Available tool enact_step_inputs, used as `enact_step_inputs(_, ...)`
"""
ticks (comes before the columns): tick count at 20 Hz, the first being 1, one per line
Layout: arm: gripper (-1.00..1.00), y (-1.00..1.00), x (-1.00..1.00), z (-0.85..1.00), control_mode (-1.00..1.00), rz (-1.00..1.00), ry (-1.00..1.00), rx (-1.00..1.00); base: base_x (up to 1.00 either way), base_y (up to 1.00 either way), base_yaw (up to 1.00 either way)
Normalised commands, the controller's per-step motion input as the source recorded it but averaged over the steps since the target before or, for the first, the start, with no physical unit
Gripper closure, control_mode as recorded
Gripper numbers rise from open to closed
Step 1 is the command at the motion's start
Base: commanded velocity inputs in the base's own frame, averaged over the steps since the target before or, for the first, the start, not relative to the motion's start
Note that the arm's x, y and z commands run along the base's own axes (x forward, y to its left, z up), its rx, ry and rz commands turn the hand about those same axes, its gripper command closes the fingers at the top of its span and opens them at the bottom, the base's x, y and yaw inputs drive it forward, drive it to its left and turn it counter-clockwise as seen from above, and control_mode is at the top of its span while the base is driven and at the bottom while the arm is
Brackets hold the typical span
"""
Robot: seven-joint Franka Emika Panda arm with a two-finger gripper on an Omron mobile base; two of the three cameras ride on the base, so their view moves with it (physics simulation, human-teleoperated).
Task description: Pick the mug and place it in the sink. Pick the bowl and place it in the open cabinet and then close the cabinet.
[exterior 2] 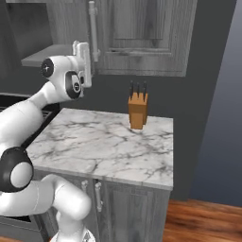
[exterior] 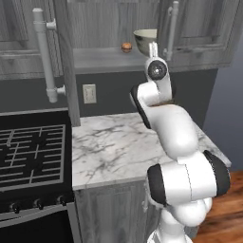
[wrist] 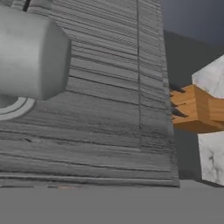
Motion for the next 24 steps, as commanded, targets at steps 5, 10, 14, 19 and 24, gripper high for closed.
enact_step_inputs(5,-1.00,-0.47,-0.98,0.48,-1.00,0.04,0.03,0.25,0.00,0.00,0.00)
enact_step_inputs(10,-1.00,-0.09,-0.28,0.01,-1.00,0.19,0.14,0.24,0.00,0.00,0.00)
enact_step_inputs(14,-1.00,-0.02,0.93,-0.01,-1.00,0.36,0.27,0.28,0.00,0.00,0.00)
enact_step_inputs(19,-1.00,-0.23,1.00,0.00,-1.00,0.43,0.24,0.31,0.00,0.00,0.00)
enact_step_inputs(24,-1.00,-0.41,1.00,0.00,-1.00,0.43,0.19,0.30,0.00,0.00,0.00)
